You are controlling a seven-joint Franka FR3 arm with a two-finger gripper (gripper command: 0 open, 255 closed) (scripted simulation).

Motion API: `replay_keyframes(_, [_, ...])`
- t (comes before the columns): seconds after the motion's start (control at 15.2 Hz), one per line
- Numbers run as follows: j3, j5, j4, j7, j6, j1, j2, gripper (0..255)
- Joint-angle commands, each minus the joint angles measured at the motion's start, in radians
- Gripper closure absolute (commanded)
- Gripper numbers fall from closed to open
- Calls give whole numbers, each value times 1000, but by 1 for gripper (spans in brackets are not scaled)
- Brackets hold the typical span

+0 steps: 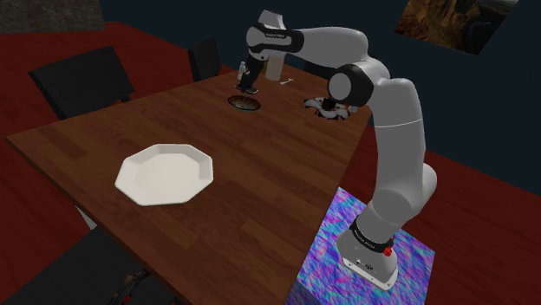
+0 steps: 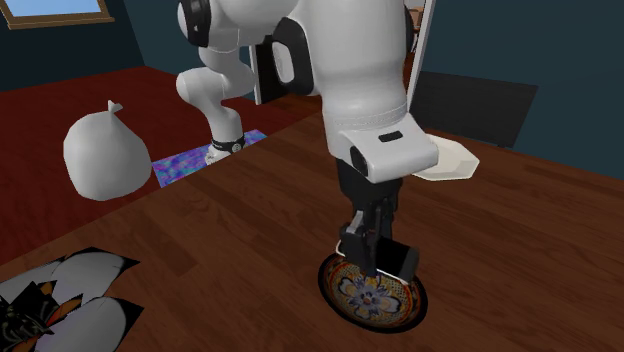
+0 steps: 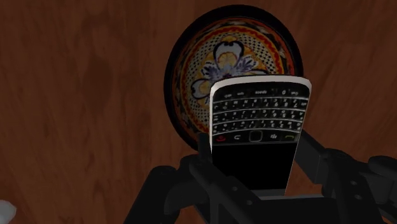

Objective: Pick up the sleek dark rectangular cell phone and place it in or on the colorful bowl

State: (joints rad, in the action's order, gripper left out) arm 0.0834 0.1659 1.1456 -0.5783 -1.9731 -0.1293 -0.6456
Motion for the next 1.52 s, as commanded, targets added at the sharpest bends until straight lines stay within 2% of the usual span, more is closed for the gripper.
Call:
replay_keyframes(0.0, [-1, 1, 15, -3, -21, 0, -6, 255])
replay_keyframes(0.66, [-5, 10, 116, -19, -144, 3, -28, 255])
replay_keyframes(1.12, [-5, 10, 116, -19, -144, 3, -28, 255])
replay_keyframes(1.19, [-5, 10, 117, -19, -144, 3, -28, 0])
replay_keyframes(1.45, [-5, 10, 116, -19, -144, 3, -28, 0])
